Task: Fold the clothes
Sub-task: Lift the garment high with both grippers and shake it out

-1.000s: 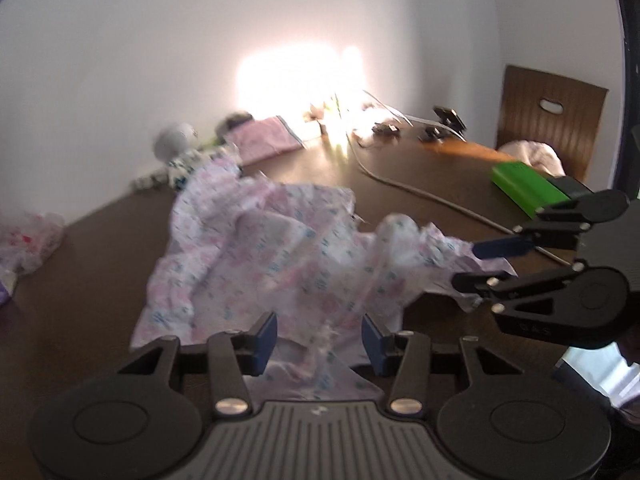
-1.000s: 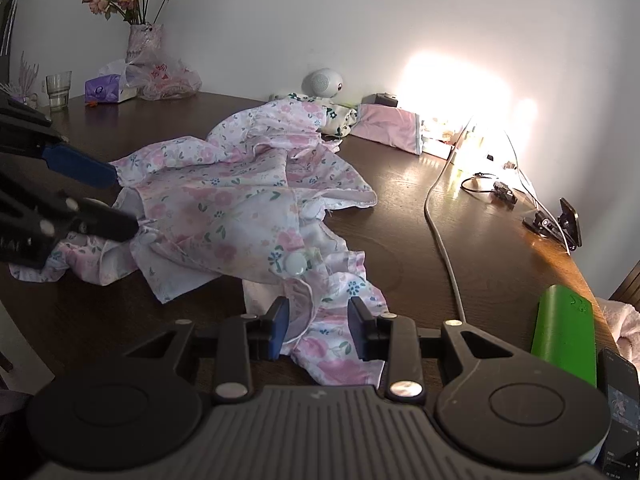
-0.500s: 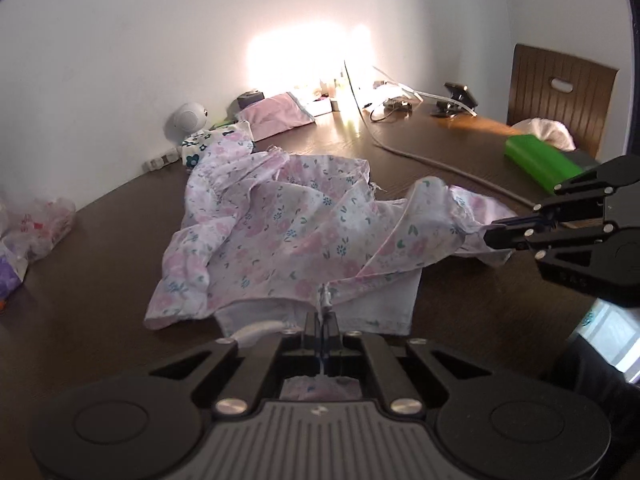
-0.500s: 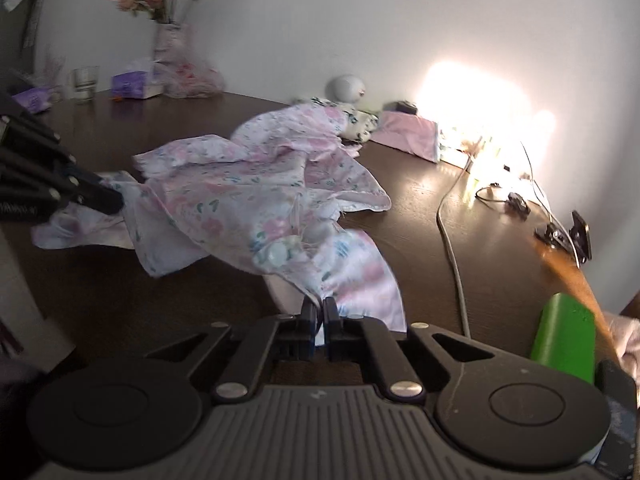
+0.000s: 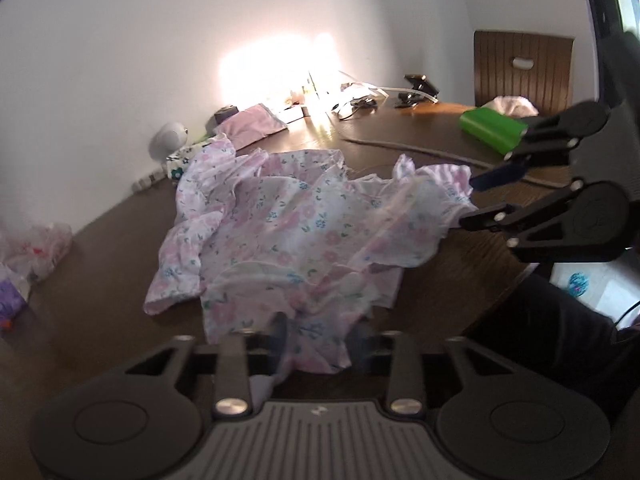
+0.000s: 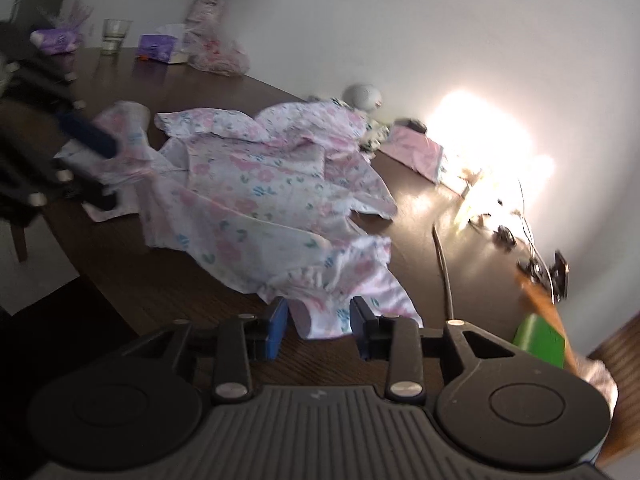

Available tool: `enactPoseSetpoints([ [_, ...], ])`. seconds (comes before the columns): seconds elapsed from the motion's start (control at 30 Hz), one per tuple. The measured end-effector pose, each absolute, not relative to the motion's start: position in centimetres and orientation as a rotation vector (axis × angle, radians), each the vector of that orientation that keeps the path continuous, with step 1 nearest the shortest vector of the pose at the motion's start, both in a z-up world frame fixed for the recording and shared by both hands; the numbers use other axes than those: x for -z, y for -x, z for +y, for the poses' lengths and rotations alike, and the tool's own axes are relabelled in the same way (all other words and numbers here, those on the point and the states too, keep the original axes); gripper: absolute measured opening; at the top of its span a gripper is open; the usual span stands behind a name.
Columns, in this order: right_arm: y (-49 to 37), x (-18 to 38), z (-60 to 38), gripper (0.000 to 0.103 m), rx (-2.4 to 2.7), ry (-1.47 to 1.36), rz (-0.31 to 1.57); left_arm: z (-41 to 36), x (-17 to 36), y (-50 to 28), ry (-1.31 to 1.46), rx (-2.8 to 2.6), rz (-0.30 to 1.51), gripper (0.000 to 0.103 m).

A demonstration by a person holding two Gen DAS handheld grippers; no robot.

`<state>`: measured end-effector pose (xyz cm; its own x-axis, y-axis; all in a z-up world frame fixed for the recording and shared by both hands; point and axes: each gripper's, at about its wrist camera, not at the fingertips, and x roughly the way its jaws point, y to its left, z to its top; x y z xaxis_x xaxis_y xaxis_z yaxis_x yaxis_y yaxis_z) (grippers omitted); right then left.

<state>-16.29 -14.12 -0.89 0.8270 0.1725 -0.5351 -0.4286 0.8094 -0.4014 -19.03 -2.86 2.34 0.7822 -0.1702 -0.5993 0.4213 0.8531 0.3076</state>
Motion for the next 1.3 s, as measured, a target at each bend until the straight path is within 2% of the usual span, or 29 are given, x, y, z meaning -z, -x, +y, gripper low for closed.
enactPoseSetpoints([
  [0.17,16.1,1.2,-13.0,0.036,-0.381,0.633,0.457,-4.2,-2.0,17.9,-0.475,0.342,0.6,0.039],
  [0.23,15.6,1.1,-12.9,0.034,-0.393,0.621,0.465,-4.3,-1.8,17.2,-0.467,0.341,0.608,0.036],
  [0.27,15.4,0.8,-13.2,0.029,-0.388,0.596,0.467,-4.2,-1.7,16.9,-0.454,0.334,0.619,0.02],
  [0.3,15.2,0.6,-13.4,0.022,-0.384,0.571,0.47,-4.1,-1.6,16.6,-0.44,0.326,0.63,0.0],
  [0.33,15.1,0.3,-13.6,0.009,-0.38,0.546,0.472,-4.0,-1.5,16.3,-0.426,0.318,0.64,0.002],
  [0.43,14.5,-0.4,-14.2,0.002,-0.368,0.471,0.479,-3.1,-2.2,16.2,-0.38,0.268,0.595,0.001],
  [0.53,14.3,-1.6,-14.9,0.001,-0.342,0.4,0.454,-2.4,-3.6,16.7,-0.343,0.215,0.491,0.0],
  [0.7,15.7,-6.6,-16.0,0.001,-0.263,0.294,0.225,-2.1,-8.5,18.6,-0.305,0.178,0.207,0.0],
  [0.83,17.6,-12.9,-16.6,0.001,-0.261,0.218,0.006,-2.0,-13.8,19.5,-0.314,0.112,-0.016,0.0],
  [1.03,19.4,-24.4,-17.4,0.001,-0.257,0.302,-0.341,-2.0,-24.7,21.4,-0.409,0.031,-0.364,0.0],
  [1.13,18.6,-29.9,-17.8,0.001,-0.252,0.344,-0.413,-2.0,-30.2,20.3,-0.433,0.03,-0.404,0.0],
  [1.3,16.1,-34.1,-17.4,0.001,-0.208,0.414,-0.437,-1.7,-35.3,17.6,-0.459,0.054,-0.411,0.0],
])
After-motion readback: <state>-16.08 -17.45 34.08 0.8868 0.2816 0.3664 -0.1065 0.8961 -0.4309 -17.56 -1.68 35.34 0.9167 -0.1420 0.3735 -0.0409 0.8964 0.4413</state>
